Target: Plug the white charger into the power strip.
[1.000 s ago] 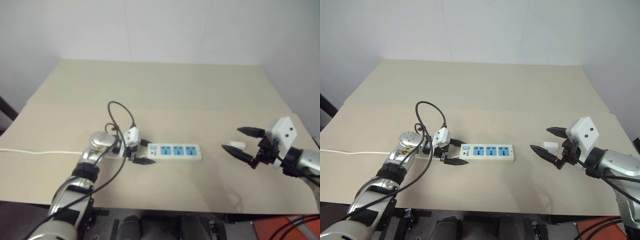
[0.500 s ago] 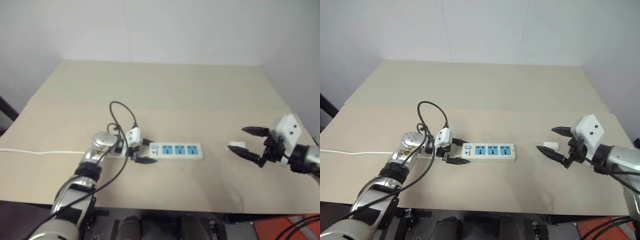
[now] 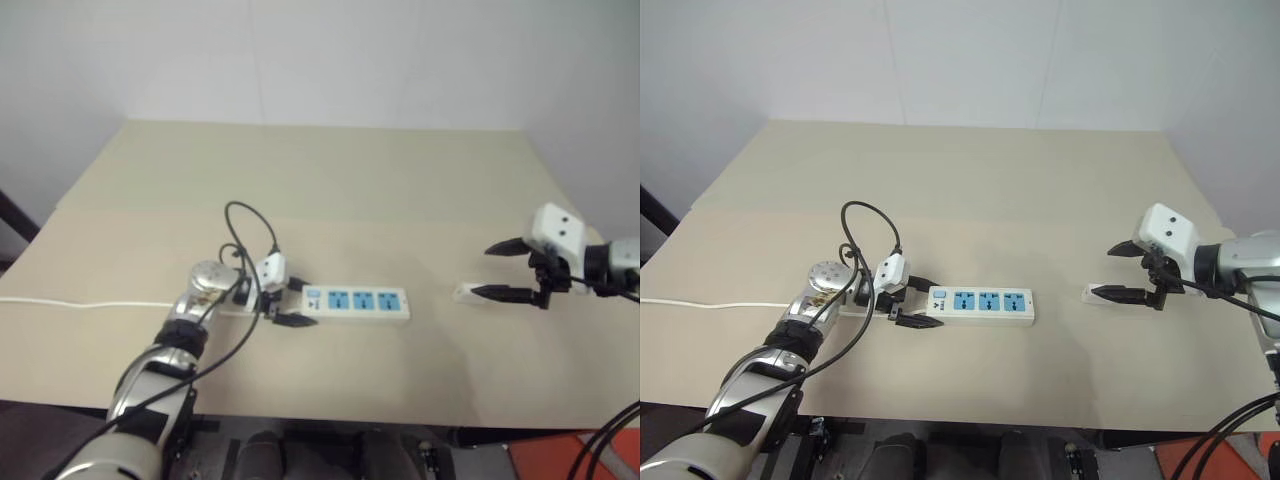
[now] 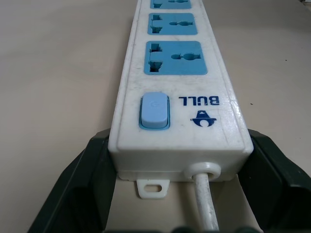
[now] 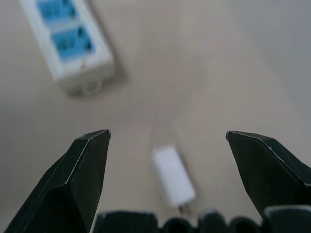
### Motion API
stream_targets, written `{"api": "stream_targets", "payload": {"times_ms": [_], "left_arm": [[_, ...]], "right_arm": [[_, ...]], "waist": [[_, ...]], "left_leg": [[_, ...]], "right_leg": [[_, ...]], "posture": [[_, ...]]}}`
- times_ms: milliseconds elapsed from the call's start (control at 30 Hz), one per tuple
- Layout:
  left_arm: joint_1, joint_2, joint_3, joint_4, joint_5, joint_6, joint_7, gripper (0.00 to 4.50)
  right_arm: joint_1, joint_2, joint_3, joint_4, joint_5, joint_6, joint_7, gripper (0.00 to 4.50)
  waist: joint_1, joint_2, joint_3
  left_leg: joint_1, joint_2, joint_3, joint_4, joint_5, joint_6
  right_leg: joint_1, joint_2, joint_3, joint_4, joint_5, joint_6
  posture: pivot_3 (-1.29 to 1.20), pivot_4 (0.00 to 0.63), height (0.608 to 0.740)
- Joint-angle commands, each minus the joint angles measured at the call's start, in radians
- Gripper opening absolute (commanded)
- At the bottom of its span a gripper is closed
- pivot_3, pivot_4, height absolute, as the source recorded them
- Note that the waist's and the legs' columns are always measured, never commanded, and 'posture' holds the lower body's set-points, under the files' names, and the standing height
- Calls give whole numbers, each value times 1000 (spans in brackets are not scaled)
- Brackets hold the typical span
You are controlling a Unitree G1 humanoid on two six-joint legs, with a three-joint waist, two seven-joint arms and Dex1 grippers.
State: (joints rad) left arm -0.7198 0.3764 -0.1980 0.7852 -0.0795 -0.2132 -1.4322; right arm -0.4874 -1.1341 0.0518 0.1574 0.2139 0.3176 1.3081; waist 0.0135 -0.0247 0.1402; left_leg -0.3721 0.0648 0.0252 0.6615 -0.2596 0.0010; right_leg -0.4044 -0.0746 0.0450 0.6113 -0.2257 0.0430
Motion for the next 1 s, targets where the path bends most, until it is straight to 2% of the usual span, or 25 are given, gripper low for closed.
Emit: {"api": "stream_targets", "payload": {"times_ms": [33,167,400,600,1000], "left_arm": [[-6,-20,-20,2,13,5,5,3266],[-1,-27,-22,-5,14,11,10,3266],[-5,-42,-26,-1,19,19,27,3266],[-8,-49,-23,-3,22,24,41,3266],[14,-37,-20,-36,20,39,52,3266]], "right_arm": [[-112,-32,89,53,-110,-25,76,4500],[-251,-7,194,126,-198,1,151,4500],[-402,91,356,273,-400,-71,173,4500],[-439,165,407,353,-484,-122,158,4500],[-427,252,417,433,-567,-163,146,4500]], "waist": [[-2,1,0],[-2,2,-1],[1,3,-1],[1,3,-1],[-2,4,-1]], "left_leg": [[0,0,0,0,0,0],[0,0,0,0,0,0],[-1,0,0,0,0,0],[-1,-1,0,0,0,0],[0,-1,0,0,0,0]], "right_leg": [[0,0,0,0,0,0],[-1,0,0,0,0,0],[-1,0,0,0,0,0],[-1,-1,0,0,0,0],[-1,-1,0,1,0,0]], "posture": [[0,150,740],[0,150,740],[0,150,740],[0,150,740],[0,150,740]]}}
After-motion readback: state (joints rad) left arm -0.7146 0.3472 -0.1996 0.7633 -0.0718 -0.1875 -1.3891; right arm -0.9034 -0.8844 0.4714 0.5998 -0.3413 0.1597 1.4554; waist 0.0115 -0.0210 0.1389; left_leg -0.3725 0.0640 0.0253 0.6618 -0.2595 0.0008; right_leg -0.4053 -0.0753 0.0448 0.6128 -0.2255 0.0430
